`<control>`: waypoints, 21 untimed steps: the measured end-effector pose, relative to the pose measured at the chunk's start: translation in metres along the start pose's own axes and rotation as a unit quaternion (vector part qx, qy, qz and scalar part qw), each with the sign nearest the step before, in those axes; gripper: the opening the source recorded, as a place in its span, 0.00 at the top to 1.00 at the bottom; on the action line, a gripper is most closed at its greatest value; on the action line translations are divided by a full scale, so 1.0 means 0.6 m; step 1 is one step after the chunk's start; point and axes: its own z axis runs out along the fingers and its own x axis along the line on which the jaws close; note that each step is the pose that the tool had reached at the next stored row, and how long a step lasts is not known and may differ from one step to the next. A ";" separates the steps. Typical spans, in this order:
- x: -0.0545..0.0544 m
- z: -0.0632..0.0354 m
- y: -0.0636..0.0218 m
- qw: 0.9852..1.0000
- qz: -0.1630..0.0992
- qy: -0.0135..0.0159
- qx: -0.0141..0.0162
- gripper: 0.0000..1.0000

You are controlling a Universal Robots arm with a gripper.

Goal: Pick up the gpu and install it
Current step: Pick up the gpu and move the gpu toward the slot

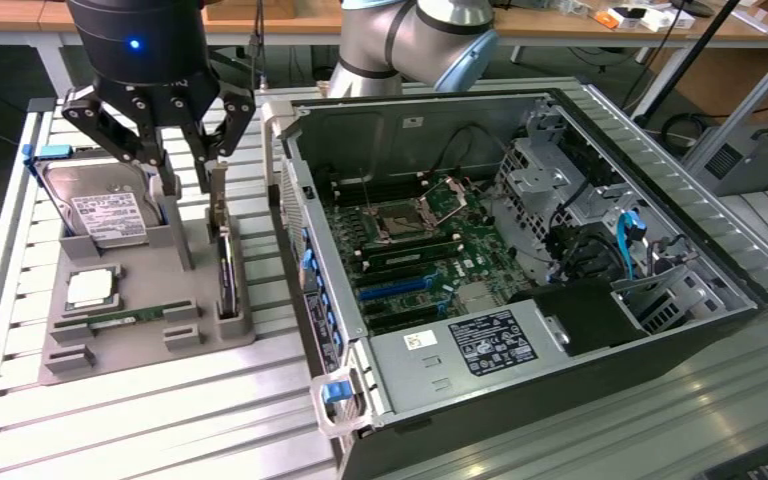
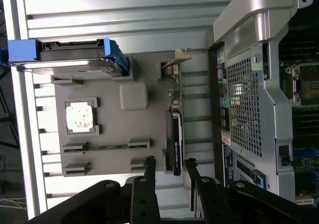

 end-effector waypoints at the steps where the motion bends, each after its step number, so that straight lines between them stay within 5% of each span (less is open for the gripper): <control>1: 0.000 0.000 0.000 1.000 0.000 0.000 0.000 0.64; 21: 0.000 0.007 0.000 1.000 0.000 0.000 0.000 0.64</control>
